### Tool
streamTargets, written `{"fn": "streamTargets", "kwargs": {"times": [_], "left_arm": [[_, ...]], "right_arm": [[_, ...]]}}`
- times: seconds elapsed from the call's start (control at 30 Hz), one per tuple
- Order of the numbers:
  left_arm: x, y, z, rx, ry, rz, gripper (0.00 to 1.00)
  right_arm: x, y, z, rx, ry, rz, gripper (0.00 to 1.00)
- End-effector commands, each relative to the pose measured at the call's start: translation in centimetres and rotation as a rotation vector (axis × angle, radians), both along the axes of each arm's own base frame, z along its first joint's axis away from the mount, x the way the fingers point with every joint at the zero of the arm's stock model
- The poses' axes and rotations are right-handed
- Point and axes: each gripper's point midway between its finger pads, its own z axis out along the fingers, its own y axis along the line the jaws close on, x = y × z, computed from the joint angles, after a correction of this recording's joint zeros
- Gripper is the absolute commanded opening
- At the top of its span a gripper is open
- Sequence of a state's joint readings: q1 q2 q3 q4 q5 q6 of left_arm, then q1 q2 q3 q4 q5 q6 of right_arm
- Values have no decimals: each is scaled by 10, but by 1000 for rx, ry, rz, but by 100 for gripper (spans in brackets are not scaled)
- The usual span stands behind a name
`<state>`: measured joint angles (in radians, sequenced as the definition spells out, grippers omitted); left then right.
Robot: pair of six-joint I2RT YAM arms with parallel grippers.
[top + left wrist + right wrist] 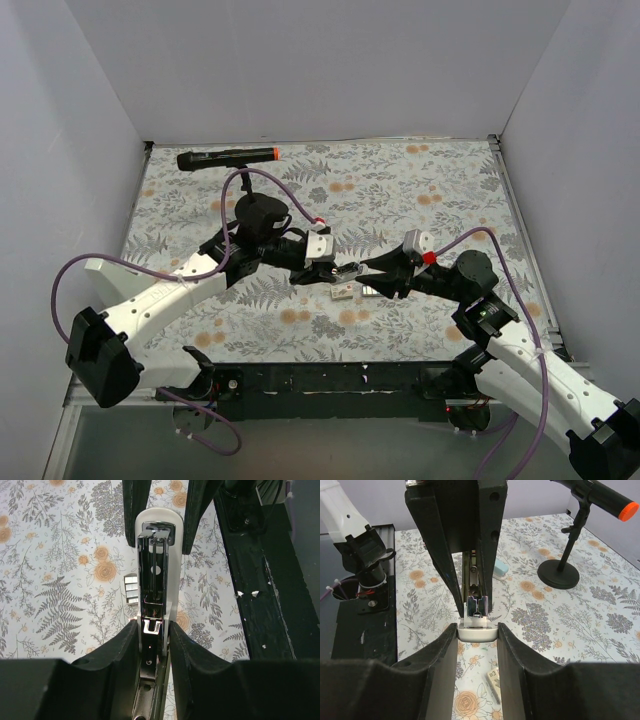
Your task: Load the staples into the stapler
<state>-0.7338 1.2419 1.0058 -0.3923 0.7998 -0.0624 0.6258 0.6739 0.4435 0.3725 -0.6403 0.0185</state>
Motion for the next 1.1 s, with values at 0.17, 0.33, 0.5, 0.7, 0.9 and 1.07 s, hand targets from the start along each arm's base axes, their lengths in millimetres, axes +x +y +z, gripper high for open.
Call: {"fn": "streamTargets", "kwargs": {"times": [0.17, 0.33, 0.5, 0.7, 0.9, 1.07], "left_arm": [[3, -2, 15, -9, -56, -26, 0], [15, 2, 4, 60, -90, 1, 0], [29, 8, -20, 166, -78, 47, 0], [55, 17, -41, 276, -86, 121, 0], [92, 26, -49, 357, -112, 197, 0], [127, 31, -76, 483, -117, 242, 0]], "right_arm": [[9, -4, 12, 16, -72, -57, 1], [21, -8, 0, -9, -45, -125, 28], [32, -9, -10, -29, -13, -170, 70], [42, -20, -15, -28, 17, -271, 77], [49, -40, -15, -5, 40, -402, 77], [47, -56, -8, 25, 30, -473, 77]]}}
